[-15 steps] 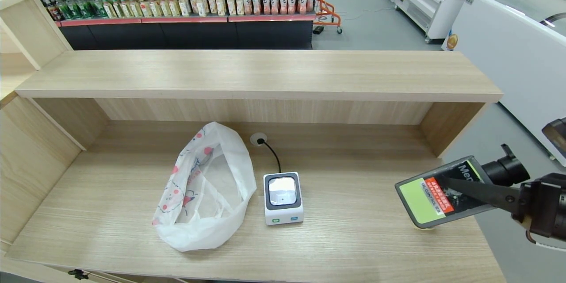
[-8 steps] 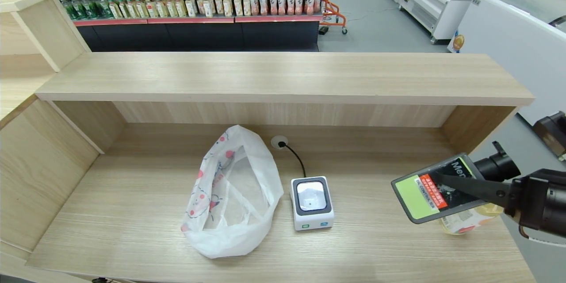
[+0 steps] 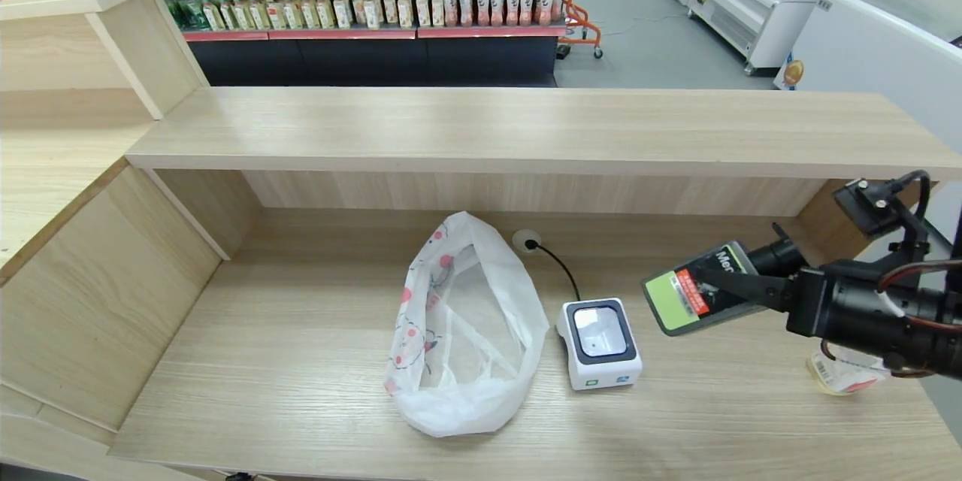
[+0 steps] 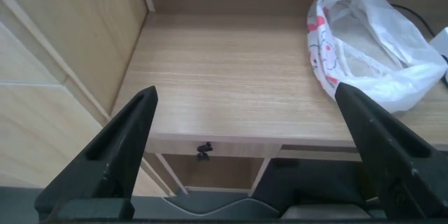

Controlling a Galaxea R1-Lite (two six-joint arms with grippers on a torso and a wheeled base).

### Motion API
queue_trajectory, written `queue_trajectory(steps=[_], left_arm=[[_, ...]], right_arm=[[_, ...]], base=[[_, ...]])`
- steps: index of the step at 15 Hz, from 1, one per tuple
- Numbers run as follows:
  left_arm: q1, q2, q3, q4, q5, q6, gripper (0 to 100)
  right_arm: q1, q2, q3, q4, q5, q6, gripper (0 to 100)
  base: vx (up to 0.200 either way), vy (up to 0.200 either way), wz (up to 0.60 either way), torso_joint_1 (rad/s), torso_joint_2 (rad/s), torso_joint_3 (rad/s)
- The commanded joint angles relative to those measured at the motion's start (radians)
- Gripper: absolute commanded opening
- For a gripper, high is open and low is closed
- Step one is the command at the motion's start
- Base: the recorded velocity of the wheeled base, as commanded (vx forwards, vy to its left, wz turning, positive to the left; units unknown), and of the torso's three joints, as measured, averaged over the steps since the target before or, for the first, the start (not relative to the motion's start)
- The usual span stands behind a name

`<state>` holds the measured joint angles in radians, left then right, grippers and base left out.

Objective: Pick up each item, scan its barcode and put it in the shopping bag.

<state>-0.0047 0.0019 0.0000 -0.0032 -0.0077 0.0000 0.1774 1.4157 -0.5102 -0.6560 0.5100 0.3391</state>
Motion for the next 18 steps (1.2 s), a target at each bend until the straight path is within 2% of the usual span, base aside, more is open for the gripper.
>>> queue_trajectory(steps=[1,8,18], left_arm=[[0.000,0.000,0.000,0.000,0.000,0.000,100],[0.000,0.000,0.000,0.000,0.000,0.000,100],[0.000,0.000,0.000,0.000,0.000,0.000,100]], right_arm=[[0.019,0.186,-0.005,-0.086,-0.005,-0.006,0],[0.030,0.496,-0.021,-0.343,-0.028,-0.072,0],[0.070,0.601,-0.142,-0.346,-0.030,-0.072,0]], base=[[0.000,0.000,0.00,0.000,0.00,0.000],[0.000,0.000,0.00,0.000,0.00,0.000],[0.000,0.000,0.00,0.000,0.00,0.000]])
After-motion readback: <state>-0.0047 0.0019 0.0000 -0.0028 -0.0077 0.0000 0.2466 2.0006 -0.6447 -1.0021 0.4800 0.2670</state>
